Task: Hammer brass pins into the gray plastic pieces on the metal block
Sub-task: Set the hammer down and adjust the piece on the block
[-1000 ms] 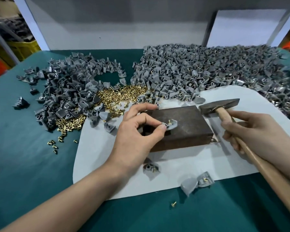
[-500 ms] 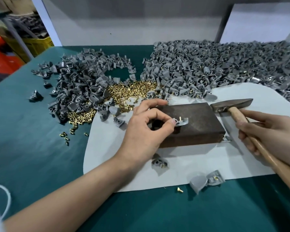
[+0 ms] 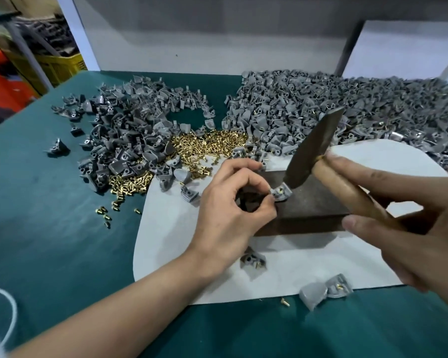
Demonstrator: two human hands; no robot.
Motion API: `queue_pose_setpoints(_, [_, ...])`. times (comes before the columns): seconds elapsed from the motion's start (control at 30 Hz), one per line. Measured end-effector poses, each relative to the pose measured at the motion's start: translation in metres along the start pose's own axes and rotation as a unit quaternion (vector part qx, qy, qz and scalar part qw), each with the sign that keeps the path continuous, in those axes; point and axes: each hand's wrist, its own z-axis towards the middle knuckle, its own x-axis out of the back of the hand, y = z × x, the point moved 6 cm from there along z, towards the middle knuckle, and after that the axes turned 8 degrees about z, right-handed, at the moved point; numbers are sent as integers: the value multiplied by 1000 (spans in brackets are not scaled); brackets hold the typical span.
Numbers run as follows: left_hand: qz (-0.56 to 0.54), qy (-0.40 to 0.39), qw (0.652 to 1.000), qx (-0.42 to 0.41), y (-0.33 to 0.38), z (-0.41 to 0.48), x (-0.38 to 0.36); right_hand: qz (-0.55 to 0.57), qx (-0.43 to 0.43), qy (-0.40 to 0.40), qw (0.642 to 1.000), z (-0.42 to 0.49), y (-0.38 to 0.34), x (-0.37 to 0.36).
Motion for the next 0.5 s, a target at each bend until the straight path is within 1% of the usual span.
queue_pose_setpoints(0.1, [-5, 12, 1000, -6, -1, 0, 1, -29, 27, 6, 999, 6, -4, -4])
queue_pose_setpoints(0.2, [-15, 9, 1000, -5, -3, -1, 2, -32, 24, 12, 999, 6, -3, -7])
queue_pose_setpoints(0.3, [-5, 11, 1000, 6, -4, -1, 3, 54, -9, 55, 997, 4, 8, 8])
queue_pose_setpoints(0.37, [-1, 8, 1000, 18, -3, -2, 4, 127, -39, 83, 988, 2, 23, 22])
queue_pose_setpoints(0.43, [-2, 12, 999, 32, 1, -3, 7, 199, -99, 131, 966, 0, 54, 40])
queue_pose_setpoints(0.5, [16, 25, 999, 32, 10, 0, 12, 232, -158, 162, 946, -3, 89, 49])
